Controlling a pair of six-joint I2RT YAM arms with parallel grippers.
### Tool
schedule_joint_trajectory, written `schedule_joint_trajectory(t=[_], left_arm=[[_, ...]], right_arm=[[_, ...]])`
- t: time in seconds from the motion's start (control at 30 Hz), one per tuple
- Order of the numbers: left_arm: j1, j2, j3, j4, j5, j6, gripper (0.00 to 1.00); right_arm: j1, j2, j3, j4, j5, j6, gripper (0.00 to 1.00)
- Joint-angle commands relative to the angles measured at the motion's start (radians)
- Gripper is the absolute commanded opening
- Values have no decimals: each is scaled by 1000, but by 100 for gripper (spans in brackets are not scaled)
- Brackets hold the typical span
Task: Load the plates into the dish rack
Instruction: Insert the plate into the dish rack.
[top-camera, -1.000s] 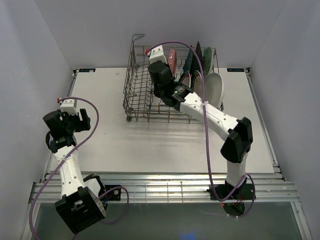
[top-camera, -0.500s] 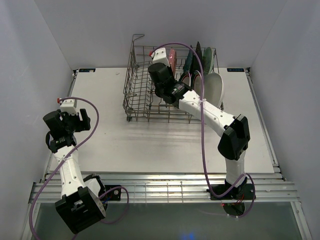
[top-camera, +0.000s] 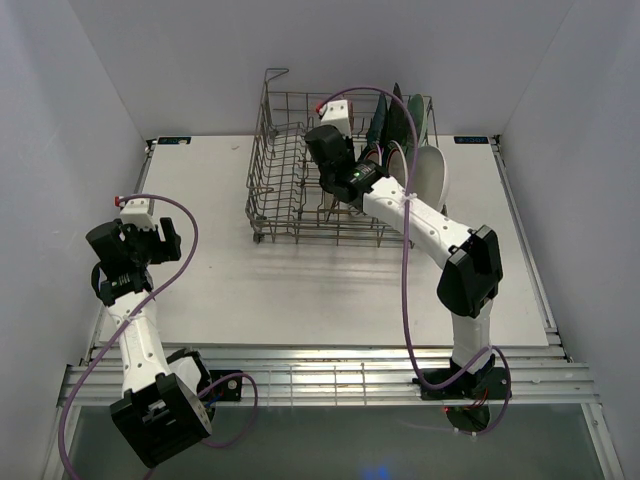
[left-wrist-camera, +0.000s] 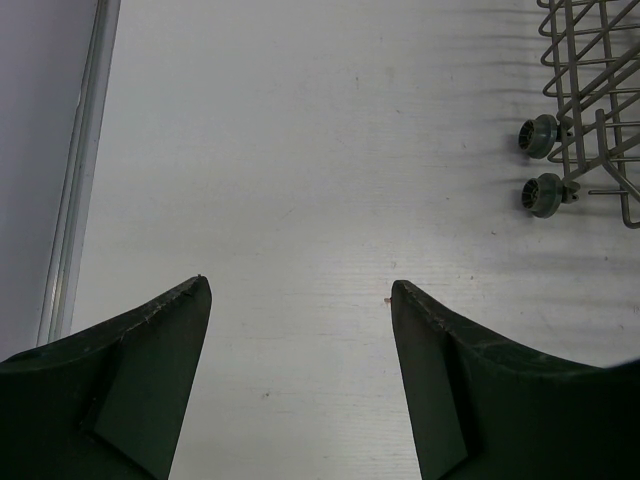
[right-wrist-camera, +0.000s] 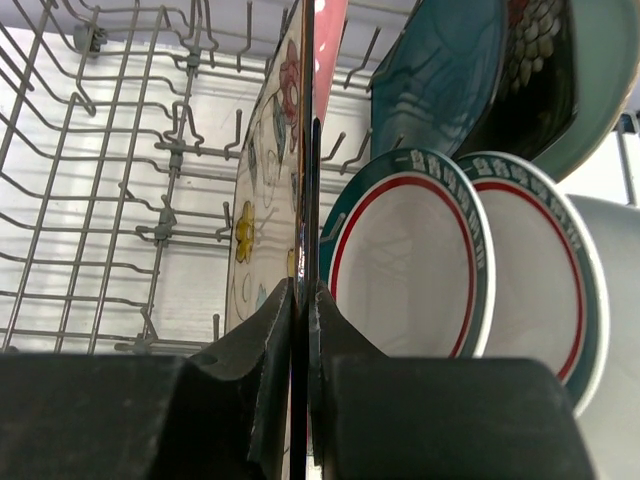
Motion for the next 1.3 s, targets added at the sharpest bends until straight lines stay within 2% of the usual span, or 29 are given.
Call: schedule_joint_trajectory(t=[0.0, 0.4, 0.5, 1.07, 1.27], left_arm=[[5, -8, -10, 16, 18, 7, 83], [4, -9, -10, 15, 18, 7, 83], [4, -6, -10, 15, 19, 7, 83], [5, -3, -5, 10, 26, 10, 83], [5, -6, -7, 10, 26, 12, 83]], right_arm=[[-20, -57, 6, 118, 38, 88, 8], [-26, -77, -86, 108, 64, 183, 8], [-27, -98, -114, 111, 70, 192, 19], [-27, -203, -197, 163, 64, 149, 54], [-27, -293, -281, 214, 33, 111, 80]])
